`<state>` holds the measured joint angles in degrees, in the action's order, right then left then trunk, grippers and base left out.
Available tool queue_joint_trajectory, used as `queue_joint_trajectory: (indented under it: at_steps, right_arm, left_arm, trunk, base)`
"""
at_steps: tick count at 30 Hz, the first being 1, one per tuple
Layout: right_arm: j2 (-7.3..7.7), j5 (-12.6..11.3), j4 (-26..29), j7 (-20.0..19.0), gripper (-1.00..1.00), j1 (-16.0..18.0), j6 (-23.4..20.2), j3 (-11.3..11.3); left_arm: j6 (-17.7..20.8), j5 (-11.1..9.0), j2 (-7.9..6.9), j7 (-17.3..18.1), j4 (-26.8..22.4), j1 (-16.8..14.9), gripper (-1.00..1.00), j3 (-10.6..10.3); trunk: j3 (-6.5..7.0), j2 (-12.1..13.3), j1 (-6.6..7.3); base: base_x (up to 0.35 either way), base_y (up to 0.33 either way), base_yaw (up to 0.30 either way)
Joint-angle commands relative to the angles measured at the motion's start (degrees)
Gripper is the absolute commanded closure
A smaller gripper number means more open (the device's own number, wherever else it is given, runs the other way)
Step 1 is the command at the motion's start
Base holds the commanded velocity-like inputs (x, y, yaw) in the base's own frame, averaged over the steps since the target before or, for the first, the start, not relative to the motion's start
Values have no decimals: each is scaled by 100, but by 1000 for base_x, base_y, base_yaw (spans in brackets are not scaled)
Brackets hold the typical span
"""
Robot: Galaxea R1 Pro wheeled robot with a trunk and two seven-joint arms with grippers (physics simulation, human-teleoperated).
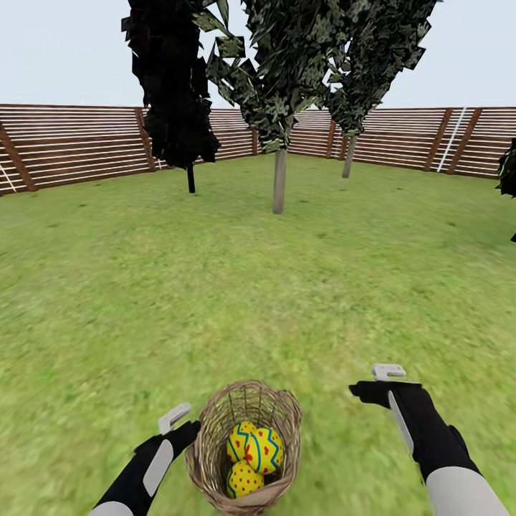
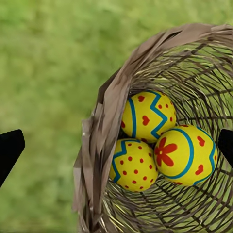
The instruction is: Take the three Easter eggs out of the wicker basket on the lawn in the garden, then place them on the lawn next to a single tree (choose any tree) so that all three eggs are next to the same tree and none are left in the basket.
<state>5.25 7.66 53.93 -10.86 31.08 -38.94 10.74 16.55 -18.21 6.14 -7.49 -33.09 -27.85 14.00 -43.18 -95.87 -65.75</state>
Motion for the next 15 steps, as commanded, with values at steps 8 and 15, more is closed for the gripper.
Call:
queue_joint_trajectory:
  at_steps: [8,15]
  right_arm:
    - [296,-137,-4,-2064,-100,3,-39,800]
    - [309,-112,0,-2293,-100,3,-43,890]
  left_arm:
    - [32,-59,27,-25,-13,-2,-100,16]
    - [25,-59,27,-25,-12,-2,-100,16]
  trunk:
    - [-149,-325,-176]
    - [-275,-606,-330]
  base:
    - [0,0,0]
    - [0,0,0]
